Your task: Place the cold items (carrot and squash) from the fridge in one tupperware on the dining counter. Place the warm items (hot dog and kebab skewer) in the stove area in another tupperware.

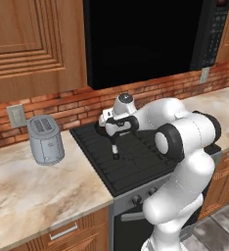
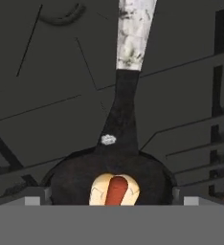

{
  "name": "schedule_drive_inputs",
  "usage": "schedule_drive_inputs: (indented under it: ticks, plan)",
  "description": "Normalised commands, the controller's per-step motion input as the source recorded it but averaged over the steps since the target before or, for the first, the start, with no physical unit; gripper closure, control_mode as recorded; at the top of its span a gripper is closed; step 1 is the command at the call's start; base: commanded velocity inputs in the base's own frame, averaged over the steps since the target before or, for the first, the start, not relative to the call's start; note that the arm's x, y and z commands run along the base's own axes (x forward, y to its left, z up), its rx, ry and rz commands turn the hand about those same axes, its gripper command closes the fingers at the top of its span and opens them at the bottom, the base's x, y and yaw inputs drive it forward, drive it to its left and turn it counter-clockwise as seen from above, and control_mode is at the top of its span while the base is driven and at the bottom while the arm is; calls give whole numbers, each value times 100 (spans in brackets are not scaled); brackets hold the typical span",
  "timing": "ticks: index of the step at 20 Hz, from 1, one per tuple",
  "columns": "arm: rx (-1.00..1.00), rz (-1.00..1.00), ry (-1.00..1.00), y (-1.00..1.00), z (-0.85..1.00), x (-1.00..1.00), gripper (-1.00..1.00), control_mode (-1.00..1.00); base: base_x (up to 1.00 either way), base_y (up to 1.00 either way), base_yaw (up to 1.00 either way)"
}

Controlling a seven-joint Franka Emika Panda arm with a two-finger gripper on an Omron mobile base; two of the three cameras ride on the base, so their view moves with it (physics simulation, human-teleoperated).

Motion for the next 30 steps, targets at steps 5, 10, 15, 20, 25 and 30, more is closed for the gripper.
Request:
schedule_drive_inputs:
  ticks: [5, 10, 15, 20, 25, 30]
  plan:
    - [0, 0, 0, 1, -29, 56, -100, -100, 0, 0, 0]
    - [0, 0, 0, 5, -28, 54, -100, -100, 0, 0, 0]
    - [0, 0, 0, 9, -38, 44, -100, -100, 0, 0, 0]
    - [0, -2, 0, 14, -43, 36, -100, -100, 0, 0, 0]
    - [0, -7, 0, 16, -52, 23, 100, -100, 0, 0, 0]
    - [8, -28, -13, -18, -44, -40, 100, -100, 0, 0, 0]
